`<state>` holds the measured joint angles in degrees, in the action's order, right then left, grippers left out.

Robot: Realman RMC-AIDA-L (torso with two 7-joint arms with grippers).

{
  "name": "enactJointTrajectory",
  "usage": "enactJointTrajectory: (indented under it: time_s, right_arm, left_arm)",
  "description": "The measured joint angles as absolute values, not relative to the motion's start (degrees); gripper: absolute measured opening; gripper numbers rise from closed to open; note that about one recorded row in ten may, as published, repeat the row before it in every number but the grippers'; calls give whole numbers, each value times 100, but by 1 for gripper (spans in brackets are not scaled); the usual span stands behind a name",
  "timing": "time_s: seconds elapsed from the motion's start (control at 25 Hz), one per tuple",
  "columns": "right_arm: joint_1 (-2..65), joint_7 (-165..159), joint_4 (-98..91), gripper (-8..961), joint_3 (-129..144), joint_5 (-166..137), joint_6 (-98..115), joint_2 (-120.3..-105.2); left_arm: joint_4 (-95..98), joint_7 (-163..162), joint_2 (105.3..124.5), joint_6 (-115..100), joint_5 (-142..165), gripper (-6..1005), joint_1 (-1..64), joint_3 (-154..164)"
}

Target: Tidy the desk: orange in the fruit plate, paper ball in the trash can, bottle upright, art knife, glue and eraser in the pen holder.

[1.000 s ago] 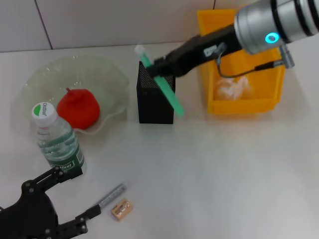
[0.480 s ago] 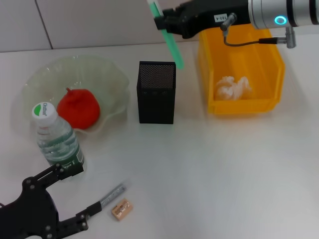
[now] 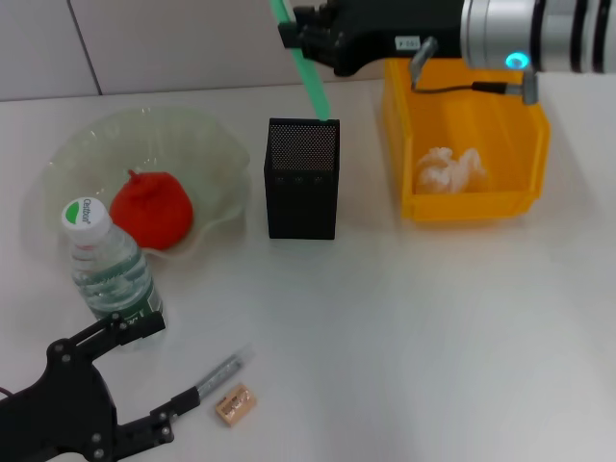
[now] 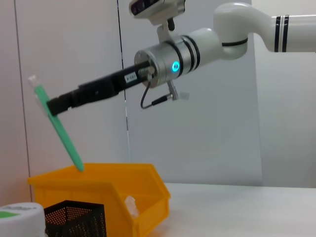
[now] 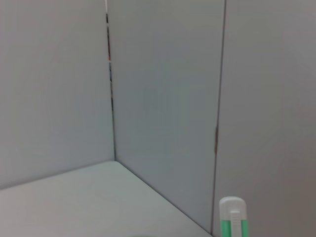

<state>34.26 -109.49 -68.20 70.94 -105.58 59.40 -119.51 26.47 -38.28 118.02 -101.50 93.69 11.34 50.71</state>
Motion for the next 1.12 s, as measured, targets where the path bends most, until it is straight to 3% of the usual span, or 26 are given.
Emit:
enactJointTrajectory:
  time_s: [1.12]
  right_arm:
    - [3582, -10197, -5643, 330, 8379, -10393, 4702, -11954]
  left_arm:
    - [2628, -3832, 11804, -10169, 9369, 799, 1143, 5072]
